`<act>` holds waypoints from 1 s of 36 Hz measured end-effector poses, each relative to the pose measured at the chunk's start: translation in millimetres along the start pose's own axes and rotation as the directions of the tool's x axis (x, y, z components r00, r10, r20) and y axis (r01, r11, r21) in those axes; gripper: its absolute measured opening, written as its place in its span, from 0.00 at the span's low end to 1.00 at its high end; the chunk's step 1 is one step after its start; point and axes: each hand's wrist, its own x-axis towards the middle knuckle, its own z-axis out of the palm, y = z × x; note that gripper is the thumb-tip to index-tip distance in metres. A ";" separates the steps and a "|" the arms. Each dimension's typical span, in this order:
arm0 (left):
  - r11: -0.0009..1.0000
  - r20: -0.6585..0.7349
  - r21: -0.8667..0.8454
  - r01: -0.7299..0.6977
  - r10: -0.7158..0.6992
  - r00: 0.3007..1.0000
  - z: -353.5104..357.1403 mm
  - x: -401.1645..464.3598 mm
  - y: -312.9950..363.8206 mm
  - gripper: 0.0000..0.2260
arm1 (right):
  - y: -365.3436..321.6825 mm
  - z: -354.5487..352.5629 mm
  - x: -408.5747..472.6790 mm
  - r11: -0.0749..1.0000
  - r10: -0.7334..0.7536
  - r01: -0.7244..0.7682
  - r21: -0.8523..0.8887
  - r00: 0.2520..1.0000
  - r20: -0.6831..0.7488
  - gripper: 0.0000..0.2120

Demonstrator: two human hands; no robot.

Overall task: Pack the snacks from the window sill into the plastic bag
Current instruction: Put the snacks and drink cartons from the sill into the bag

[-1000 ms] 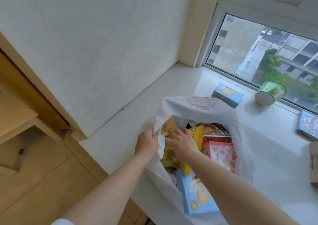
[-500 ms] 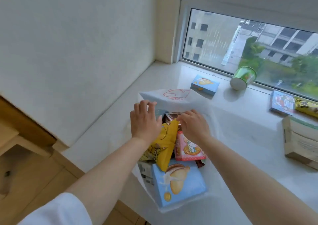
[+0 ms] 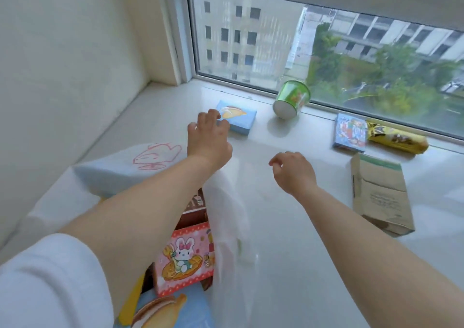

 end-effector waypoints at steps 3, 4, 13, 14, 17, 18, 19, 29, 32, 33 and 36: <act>0.989 0.071 0.125 -0.079 0.070 0.995 24.6 50.7 3.9 0.20 | 20.4 2.4 40.1 0.998 0.066 -0.066 -0.024 0.998 0.016 0.14; 0.980 0.096 0.169 -0.107 0.092 0.991 33.4 70.1 4.3 0.20 | 26.6 4.3 55.1 0.996 0.083 -0.082 -0.032 0.996 0.022 0.14; 0.890 0.397 0.267 -0.369 0.247 0.884 134.0 216.1 8.0 0.32 | 71.1 32.2 198.4 0.979 0.203 -0.199 -0.045 0.975 0.089 0.17; 0.890 0.436 0.259 -0.375 0.239 0.868 146.8 227.9 7.2 0.35 | 74.1 36.2 213.6 0.979 0.196 -0.191 -0.064 0.977 0.087 0.18; 0.903 0.527 0.228 -0.363 0.200 0.826 178.7 261.1 2.2 0.48 | 85.3 45.0 256.9 0.980 0.160 -0.152 -0.132 0.986 0.054 0.23; 0.906 0.545 0.222 -0.360 0.191 0.816 187.7 272.3 0.0 0.52 | 89.5 46.0 270.9 0.978 0.152 -0.146 -0.150 0.988 0.031 0.25; 0.904 0.558 0.226 -0.363 0.185 0.809 196.3 282.2 -2.1 0.54 | 93.4 46.2 284.1 0.974 0.151 -0.147 -0.170 0.989 0.009 0.28; 0.946 0.381 0.030 -0.322 0.287 0.879 262.7 333.0 -6.5 0.48 | 128.0 26.5 398.5 0.903 0.178 -0.142 -0.406 0.982 0.054 0.59; 0.950 0.368 0.035 -0.310 0.276 0.888 265.5 337.9 -6.2 0.48 | 129.4 29.0 409.4 0.895 0.138 -0.100 -0.434 0.989 0.055 0.56; 0.952 0.375 0.039 -0.304 0.268 0.887 265.3 338.9 -6.0 0.48 | 127.5 29.8 410.5 0.887 0.129 -0.096 -0.451 0.991 0.043 0.55; 0.960 0.401 0.044 -0.277 0.237 0.885 261.6 337.7 -2.7 0.49 | 125.4 30.4 400.4 0.888 0.173 -0.139 -0.438 0.984 0.040 0.52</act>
